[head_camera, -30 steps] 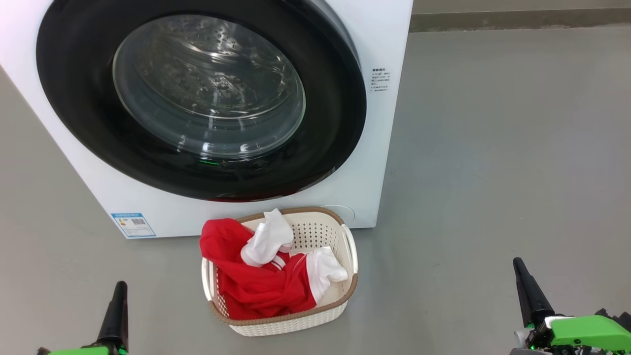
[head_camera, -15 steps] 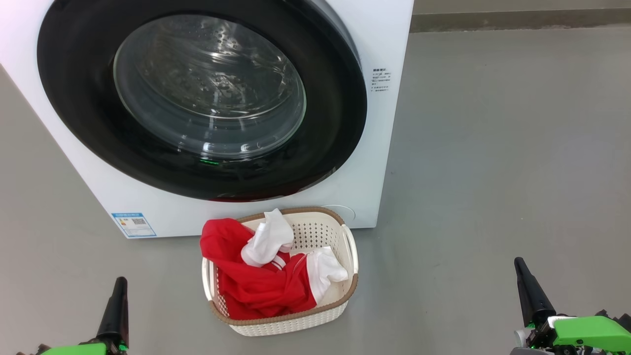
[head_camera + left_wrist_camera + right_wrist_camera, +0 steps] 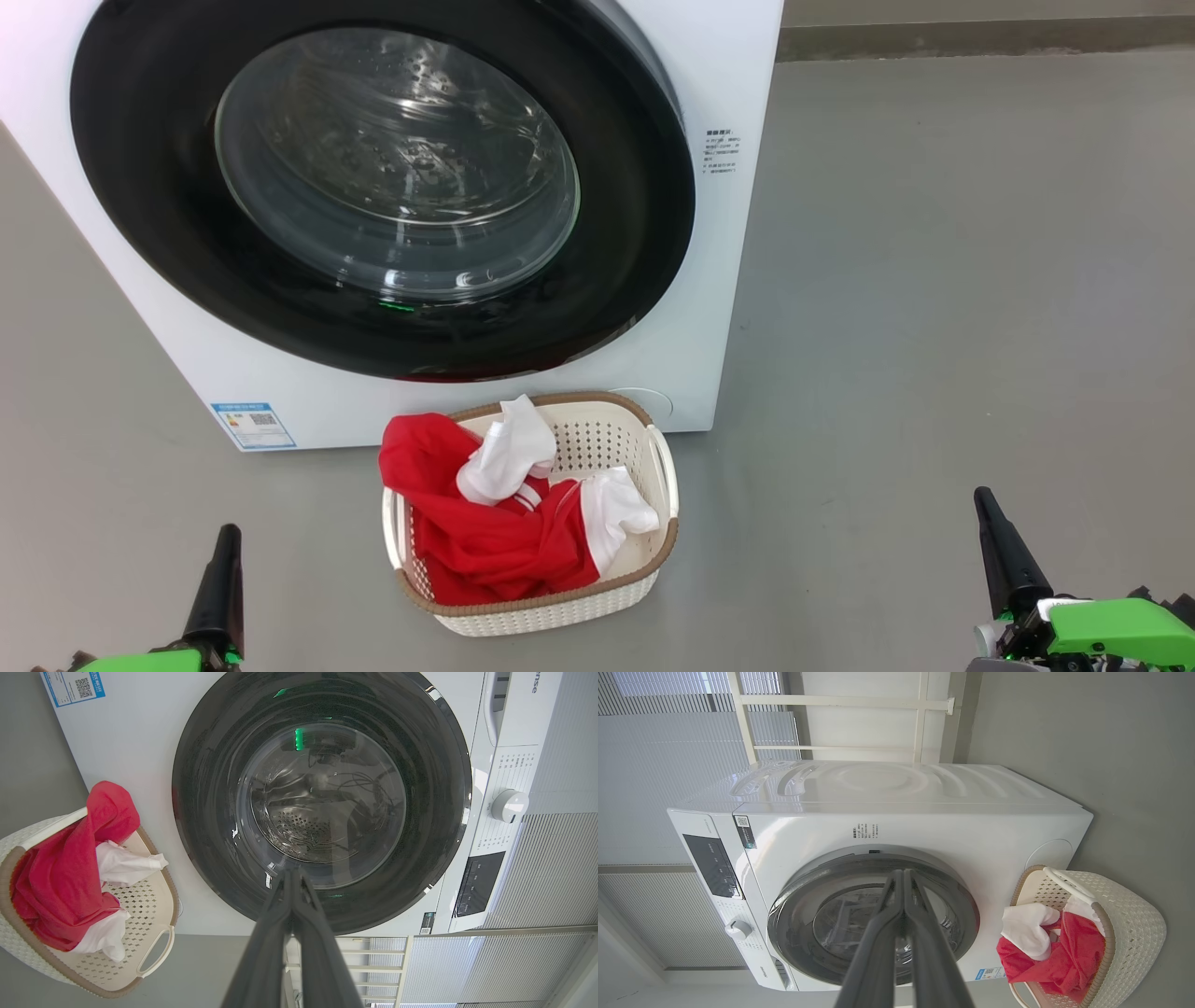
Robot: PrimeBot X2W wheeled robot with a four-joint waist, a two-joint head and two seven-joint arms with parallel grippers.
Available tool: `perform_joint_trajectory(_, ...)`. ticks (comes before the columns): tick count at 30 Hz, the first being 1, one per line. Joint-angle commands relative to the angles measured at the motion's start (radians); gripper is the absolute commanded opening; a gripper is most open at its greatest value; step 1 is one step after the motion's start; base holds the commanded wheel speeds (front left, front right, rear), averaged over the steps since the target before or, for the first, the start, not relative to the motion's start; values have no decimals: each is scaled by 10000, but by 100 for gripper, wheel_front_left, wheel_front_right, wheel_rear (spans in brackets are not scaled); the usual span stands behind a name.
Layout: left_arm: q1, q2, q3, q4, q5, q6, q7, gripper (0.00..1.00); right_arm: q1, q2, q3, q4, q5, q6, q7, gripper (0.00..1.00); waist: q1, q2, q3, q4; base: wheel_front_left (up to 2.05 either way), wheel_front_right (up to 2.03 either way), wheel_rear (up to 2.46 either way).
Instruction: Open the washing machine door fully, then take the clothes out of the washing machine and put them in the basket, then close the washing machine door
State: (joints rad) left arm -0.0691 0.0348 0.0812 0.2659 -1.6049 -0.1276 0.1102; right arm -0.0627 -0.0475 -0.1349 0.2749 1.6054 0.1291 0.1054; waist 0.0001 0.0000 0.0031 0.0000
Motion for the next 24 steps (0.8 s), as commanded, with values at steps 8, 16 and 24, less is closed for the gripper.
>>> perform_joint_trajectory(8, -390, 154, 337, -209, -29, -31, 39, 0, -452, -36, 212, -301, 32, 16, 78, 0, -1, 0, 0, 0, 0, 0, 0)
perform_joint_trajectory(16, -390, 154, 335, -209, -30, -31, 38, 0, -453, -35, 210, -301, 31, 16, 79, 0, -1, 0, 0, 0, 0, 0, 0)
perform_joint_trajectory(24, -390, 154, 333, -209, -31, -31, 37, 0, -453, -34, 209, -301, 29, 16, 80, 0, -1, 0, 0, 0, 0, 0, 0)
